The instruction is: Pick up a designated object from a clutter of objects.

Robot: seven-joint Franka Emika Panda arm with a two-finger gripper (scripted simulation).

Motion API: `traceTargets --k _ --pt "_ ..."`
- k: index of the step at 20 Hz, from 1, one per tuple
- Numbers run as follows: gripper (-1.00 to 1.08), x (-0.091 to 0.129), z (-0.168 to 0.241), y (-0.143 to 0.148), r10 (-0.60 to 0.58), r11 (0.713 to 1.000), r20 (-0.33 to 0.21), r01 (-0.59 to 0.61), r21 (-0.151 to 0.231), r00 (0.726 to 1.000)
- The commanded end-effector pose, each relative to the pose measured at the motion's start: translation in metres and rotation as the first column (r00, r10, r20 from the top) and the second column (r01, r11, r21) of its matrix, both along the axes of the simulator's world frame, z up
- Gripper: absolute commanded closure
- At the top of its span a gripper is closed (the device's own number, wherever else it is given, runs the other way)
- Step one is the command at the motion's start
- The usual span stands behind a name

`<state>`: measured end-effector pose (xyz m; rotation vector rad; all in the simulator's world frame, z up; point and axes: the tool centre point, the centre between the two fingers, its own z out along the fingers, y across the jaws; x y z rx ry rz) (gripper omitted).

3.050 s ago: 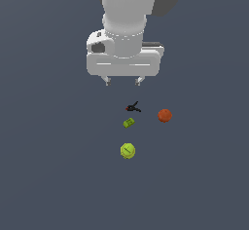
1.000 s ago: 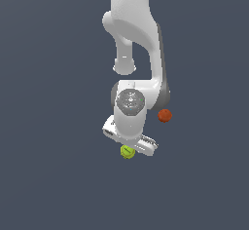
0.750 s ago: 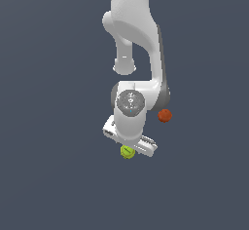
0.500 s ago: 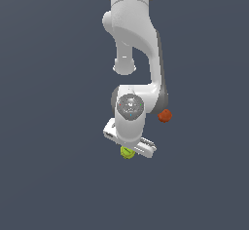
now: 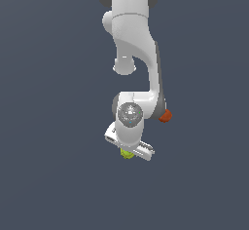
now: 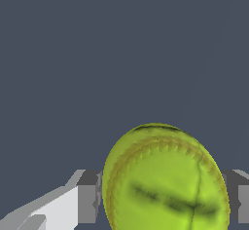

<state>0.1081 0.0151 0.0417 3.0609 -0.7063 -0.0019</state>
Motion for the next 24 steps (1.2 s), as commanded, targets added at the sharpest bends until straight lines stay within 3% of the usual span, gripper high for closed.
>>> traceTargets --k 1,14,24 --pt "1.08 0.001 0.0 0.0 0.0 1.0 0.001 0.0 0.0 1.0" --pt "1.08 -0.001 0.004 0.001 0.0 1.0 0.001 0.0 0.0 1.0" --pt "1.08 -0.014 0.047 0.011 0.0 1.0 0.001 0.0 0.0 1.0"
